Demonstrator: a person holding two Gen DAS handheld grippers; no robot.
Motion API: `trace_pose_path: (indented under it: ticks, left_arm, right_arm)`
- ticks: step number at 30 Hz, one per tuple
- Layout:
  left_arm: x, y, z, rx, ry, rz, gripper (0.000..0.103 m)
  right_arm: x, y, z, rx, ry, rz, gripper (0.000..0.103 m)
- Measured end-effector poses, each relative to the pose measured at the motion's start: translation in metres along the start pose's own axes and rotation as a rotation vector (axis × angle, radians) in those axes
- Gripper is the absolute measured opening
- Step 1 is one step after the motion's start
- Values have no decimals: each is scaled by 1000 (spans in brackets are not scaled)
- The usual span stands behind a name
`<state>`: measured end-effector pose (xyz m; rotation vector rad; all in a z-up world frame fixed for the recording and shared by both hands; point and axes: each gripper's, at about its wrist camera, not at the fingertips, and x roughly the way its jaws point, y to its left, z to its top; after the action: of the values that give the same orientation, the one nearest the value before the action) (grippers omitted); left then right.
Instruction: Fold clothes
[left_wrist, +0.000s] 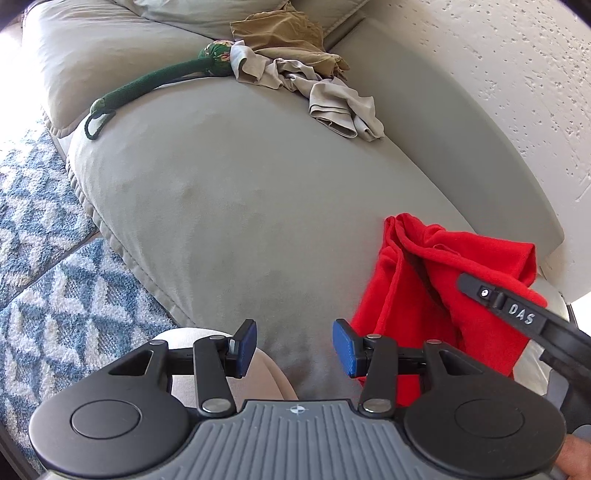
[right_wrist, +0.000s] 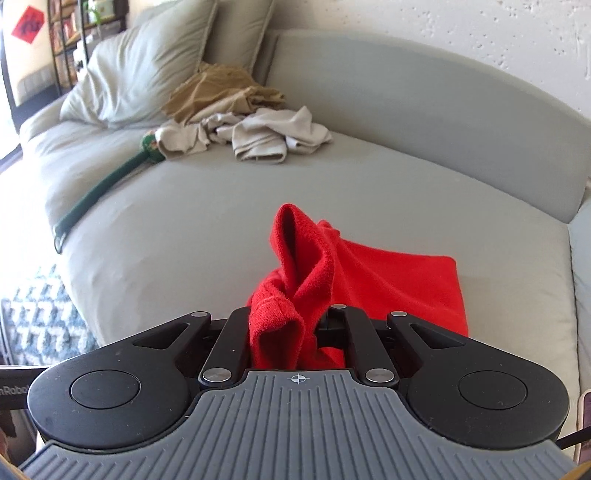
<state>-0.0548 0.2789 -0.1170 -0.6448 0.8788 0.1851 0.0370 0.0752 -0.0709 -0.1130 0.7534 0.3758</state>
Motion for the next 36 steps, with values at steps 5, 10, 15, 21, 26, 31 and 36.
trace_pose_path:
  ticks: [5,10,15,21,26,31,36]
  left_arm:
    - [1,-3,-1,4,8,-1,44]
    - [-4,-6,-2,15,-3,9,44]
    - [-12,-4,-1,9,-18,30,44]
    - [-8,-18,-5,69,9,-10,40]
    - [2,-64,-6,238,-8,-138,16]
    - [43,-119,-19,449,49,-159,8]
    - [67,-115,-32,488,79,-13,13]
  right_arm:
    - [4,-11,4,90,31,40,11]
    - [19,10,-12,-61,143,97,23]
    - [-3,20,-38,-251,194,389,39]
    - [-46,-33,-51,-109,242,400,43]
    - [-75,-112,-53,212,165,309,49]
    - [-51,-132,-66,227,118,127,16]
    - [-19,-118,-87,70,211,80,17]
